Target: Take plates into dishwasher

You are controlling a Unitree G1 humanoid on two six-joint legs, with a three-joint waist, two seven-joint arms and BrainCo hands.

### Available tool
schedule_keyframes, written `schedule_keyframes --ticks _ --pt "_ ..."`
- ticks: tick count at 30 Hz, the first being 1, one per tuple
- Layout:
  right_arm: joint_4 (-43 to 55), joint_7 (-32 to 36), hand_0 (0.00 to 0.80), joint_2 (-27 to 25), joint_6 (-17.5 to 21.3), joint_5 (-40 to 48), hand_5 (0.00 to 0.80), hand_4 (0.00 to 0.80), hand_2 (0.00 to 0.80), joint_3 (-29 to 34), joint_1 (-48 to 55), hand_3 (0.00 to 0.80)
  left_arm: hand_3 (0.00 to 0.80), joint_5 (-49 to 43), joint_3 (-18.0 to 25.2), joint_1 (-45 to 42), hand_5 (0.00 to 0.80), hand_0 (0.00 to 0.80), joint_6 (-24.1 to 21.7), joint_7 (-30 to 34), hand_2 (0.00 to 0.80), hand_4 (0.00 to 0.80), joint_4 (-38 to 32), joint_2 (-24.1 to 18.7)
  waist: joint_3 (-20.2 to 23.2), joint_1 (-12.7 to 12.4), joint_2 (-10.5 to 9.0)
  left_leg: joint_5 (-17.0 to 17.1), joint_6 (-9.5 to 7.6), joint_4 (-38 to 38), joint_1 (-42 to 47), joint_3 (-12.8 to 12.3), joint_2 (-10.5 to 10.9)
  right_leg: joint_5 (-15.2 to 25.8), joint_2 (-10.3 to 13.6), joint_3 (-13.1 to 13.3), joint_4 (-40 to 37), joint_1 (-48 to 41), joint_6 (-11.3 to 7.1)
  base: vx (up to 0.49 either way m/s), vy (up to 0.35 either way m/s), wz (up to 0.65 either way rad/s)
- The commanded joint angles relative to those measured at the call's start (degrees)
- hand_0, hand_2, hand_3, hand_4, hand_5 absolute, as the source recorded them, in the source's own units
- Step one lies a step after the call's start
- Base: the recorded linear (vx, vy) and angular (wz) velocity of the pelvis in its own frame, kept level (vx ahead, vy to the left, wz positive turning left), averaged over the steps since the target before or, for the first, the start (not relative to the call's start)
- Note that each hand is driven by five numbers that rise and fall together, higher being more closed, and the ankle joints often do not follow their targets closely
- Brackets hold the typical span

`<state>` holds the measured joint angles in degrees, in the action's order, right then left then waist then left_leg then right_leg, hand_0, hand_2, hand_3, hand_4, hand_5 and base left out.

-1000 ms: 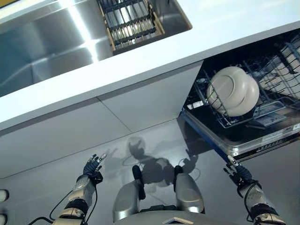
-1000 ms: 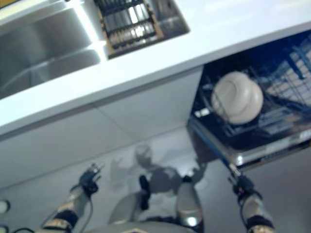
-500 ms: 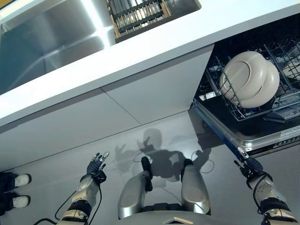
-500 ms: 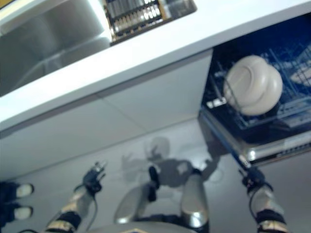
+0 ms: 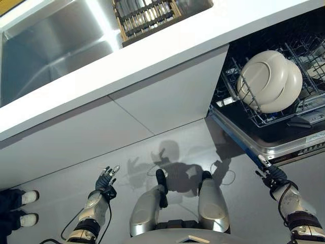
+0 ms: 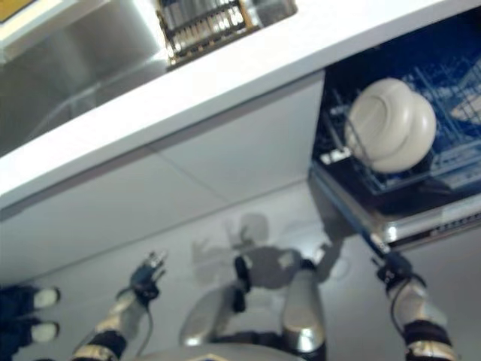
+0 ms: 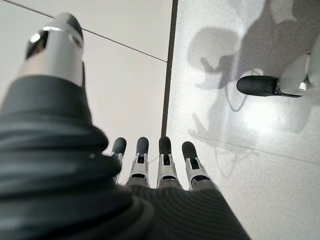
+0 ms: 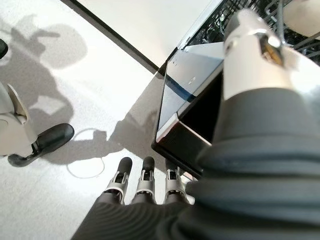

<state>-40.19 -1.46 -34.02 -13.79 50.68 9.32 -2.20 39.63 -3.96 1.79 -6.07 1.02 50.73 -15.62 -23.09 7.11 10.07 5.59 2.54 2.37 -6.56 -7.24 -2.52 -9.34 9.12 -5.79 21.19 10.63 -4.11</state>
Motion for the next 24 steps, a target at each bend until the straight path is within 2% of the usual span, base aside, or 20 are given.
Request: schedule_keyframes --ticks 1,8,17,24 --pt "9.1 1.0 0.000 -10.2 7.8 -1.8 0.000 0.000 0.000 4.1 -16.5 0.000 0.000 0.6 -0.1 -0.3 0.000 0.000 -1.4 -1.1 0.000 0.000 -1.5 -2.8 4.4 -3.0 -6.18 -8.9 -1.98 7.2 2.2 0.4 1.6 4.2 -0.8 -1.0 -5.2 -3.7 2.29 0.070 -0.074 0.04" --pt "11.2 0.4 0.000 -12.6 6.2 -1.3 0.000 0.000 0.000 5.3 -17.8 0.000 0.000 -1.8 0.8 -1.3 0.000 0.000 -0.2 -1.6 0.000 0.000 -1.2 -3.5 7.9 -4.6 -9.38 -10.3 -2.34 7.0 5.3 1.1 1.1 4.3 -1.9 -1.2 -7.3 -8.2 2.05 0.091 -0.066 0.07" --pt "11.6 0.4 0.000 -14.3 5.8 -0.1 0.000 0.000 0.000 4.4 -19.5 0.000 0.000 -4.0 1.6 -2.5 0.000 0.000 0.7 -1.7 0.000 0.000 -0.1 -4.3 10.5 -6.3 -11.32 -10.8 -2.62 5.8 8.6 2.1 0.9 4.5 -2.8 -1.5 -9.3 -12.3 1.58 0.082 -0.043 0.08" --pt "12.5 3.0 0.000 -14.2 7.3 -0.2 0.000 0.000 0.000 3.3 -20.1 0.000 0.000 -5.0 1.8 -3.4 0.000 0.000 0.5 -1.5 0.000 0.000 0.8 -5.2 11.7 -7.0 -11.99 -10.6 -2.81 4.2 10.0 2.3 1.0 5.0 -2.9 -1.6 -11.1 -13.9 1.11 0.012 -0.008 0.06"
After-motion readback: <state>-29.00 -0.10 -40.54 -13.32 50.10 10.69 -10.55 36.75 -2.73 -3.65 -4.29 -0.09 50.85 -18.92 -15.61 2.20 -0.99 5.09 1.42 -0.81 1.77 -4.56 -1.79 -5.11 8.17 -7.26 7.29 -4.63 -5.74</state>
